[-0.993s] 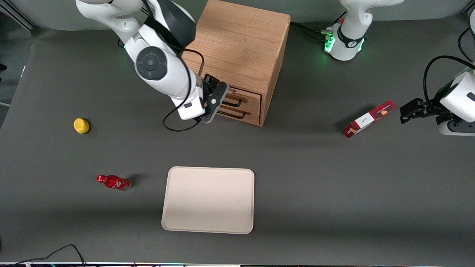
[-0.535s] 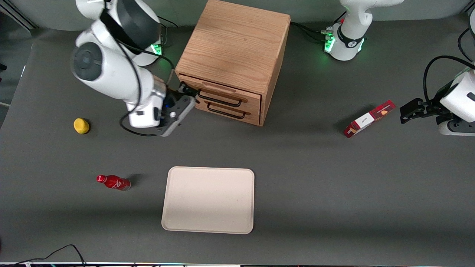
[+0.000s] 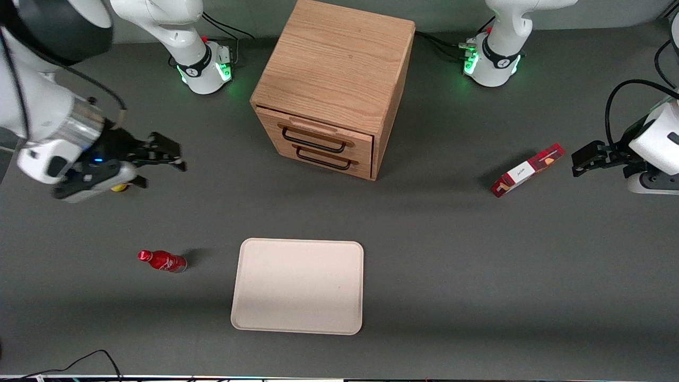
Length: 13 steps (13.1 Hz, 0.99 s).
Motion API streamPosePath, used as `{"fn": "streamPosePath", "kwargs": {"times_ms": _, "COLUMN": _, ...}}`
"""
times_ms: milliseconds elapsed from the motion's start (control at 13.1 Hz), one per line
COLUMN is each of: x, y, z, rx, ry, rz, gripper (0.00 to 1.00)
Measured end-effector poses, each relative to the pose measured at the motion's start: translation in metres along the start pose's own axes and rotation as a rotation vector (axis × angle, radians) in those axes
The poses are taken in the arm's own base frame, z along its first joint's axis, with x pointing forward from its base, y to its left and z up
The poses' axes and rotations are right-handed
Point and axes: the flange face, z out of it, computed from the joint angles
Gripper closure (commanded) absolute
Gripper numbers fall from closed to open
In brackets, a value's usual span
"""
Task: Close top drawer
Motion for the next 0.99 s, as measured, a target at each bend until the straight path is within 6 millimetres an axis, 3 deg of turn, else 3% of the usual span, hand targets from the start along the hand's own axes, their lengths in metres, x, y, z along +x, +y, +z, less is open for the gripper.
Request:
{"fn": "streamPosePath", "kwargs": {"times_ms": 229, "x": -0.025, "y": 0.045, "z": -0.018, "rx": -0.072, "ry": -0.051, "rz": 0.081, "gripper": 0.00}}
{"fn": "streamPosePath", "kwargs": {"times_ms": 611, "x": -0.043, "y": 0.053, "z": -0.036, "rx": -0.146, "ry": -0.038, "rz": 0.170, "gripper": 0.00}}
{"fn": "streamPosePath", "kwargs": {"times_ms": 993, "x": -0.052, "y": 0.065, "z": -0.041, "rx": -0.153, "ry": -0.028, "rz": 0.276, "gripper": 0.00}}
